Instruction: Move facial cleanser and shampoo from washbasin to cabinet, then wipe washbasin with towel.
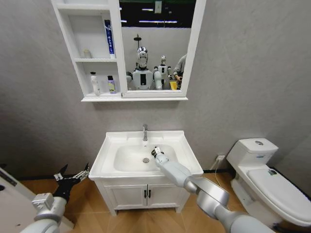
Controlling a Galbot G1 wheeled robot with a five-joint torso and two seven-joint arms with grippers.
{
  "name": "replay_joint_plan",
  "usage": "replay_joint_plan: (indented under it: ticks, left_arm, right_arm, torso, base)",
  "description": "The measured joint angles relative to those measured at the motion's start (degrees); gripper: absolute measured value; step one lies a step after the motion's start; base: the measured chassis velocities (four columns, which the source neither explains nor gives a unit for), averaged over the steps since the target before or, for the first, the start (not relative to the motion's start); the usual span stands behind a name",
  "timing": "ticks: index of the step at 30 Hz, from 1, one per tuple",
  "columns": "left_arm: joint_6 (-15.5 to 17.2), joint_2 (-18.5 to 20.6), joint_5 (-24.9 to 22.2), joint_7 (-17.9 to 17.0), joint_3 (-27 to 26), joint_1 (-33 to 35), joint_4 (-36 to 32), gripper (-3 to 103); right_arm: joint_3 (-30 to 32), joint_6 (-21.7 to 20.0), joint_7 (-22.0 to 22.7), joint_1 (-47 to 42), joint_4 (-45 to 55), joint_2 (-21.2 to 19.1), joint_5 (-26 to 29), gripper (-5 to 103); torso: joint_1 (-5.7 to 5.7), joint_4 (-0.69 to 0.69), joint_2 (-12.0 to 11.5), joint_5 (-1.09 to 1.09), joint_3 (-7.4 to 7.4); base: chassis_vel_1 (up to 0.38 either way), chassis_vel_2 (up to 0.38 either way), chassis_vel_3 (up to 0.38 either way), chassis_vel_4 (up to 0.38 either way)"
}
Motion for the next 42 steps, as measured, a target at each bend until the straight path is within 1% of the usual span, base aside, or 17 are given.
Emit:
replay_joint_plan:
  ticks: [3, 4, 6, 8, 11, 14, 18, 26, 33, 38, 42]
  left_arm:
    - [0.0, 0.0, 0.0, 0.0, 0.0, 0.0, 0.0, 100]
    - [0.0, 0.0, 0.0, 0.0, 0.0, 0.0, 0.0, 100]
    - [0.0, 0.0, 0.0, 0.0, 0.0, 0.0, 0.0, 100]
    - [0.0, 0.0, 0.0, 0.0, 0.0, 0.0, 0.0, 100]
    - [0.0, 0.0, 0.0, 0.0, 0.0, 0.0, 0.0, 100]
    - [0.0, 0.0, 0.0, 0.0, 0.0, 0.0, 0.0, 100]
    - [0.0, 0.0, 0.0, 0.0, 0.0, 0.0, 0.0, 100]
    - [0.0, 0.0, 0.0, 0.0, 0.0, 0.0, 0.0, 100]
    - [0.0, 0.0, 0.0, 0.0, 0.0, 0.0, 0.0, 100]
    - [0.0, 0.0, 0.0, 0.0, 0.0, 0.0, 0.0, 100]
    - [0.0, 0.0, 0.0, 0.0, 0.0, 0.0, 0.0, 100]
  right_arm:
    - [-0.15, -1.23, -0.47, -0.03, -0.79, 2.51, 4.66, 4]
    - [-0.15, -1.23, -0.47, -0.03, -0.79, 2.51, 4.66, 4]
    - [-0.46, -2.15, -0.77, 0.2, -1.26, 2.65, 8.0, 4]
    - [-0.75, -2.3, -1.34, 0.45, -1.38, 2.64, 8.87, 4]
    - [-1.61, -2.41, -3.68, 1.19, -1.43, 2.64, 11.28, 4]
    - [-2.02, -1.97, -4.87, 1.46, -1.72, 2.65, 11.96, 4]
    - [-2.75, -1.24, -5.99, 1.34, -1.46, 2.65, 12.0, 4]
    - [-4.7, -0.09, -7.38, 0.66, 3.13, 2.82, 12.59, 4]
    - [-7.03, 1.4, -8.77, 0.2, 8.46, 2.75, 14.47, 4]
    - [-8.49, 3.68, -9.96, 0.07, 11.83, 2.73, 15.82, 4]
    - [-9.37, 4.14, -10.42, -0.51, 12.51, 2.72, 15.27, 4]
  torso:
    - [0.0, 0.04, 0.0, 0.02, -0.01]
    - [0.0, 0.04, 0.0, 0.02, -0.01]
    - [0.0, 0.0, 0.01, 0.0, -0.01]
    - [-0.01, -0.02, 0.01, 0.0, -0.02]
    - [0.0, -0.02, 0.01, 0.0, -0.01]
    - [0.0, 0.0, 0.01, 0.0, -0.01]
    - [0.0, -0.01, 0.01, 0.0, -0.01]
    - [0.0, 0.0, 0.01, 0.01, -0.01]
    - [0.0, 0.0, 0.01, 0.01, 0.0]
    - [0.0, 0.0, 0.01, 0.01, -0.01]
    - [0.0, 0.0, 0.01, 0.0, -0.01]
  base:
    - [0.0, 0.0, 0.0, 0.0]
    - [0.0, 0.0, 0.0, 0.0]
    - [0.0, 0.0, 0.0, 0.0]
    - [0.0, 0.0, 0.0, 0.0]
    - [0.0, 0.0, 0.0, 0.0]
    - [0.0, 0.0, 0.0, 0.0]
    - [0.0, 0.0, 0.0, 0.0]
    - [0.0, 0.0, 0.0, 0.0]
    - [0.0, 0.0, 0.0, 0.0]
    - [0.0, 0.0, 0.0, 0.0]
    - [0.0, 0.0, 0.0, 0.0]
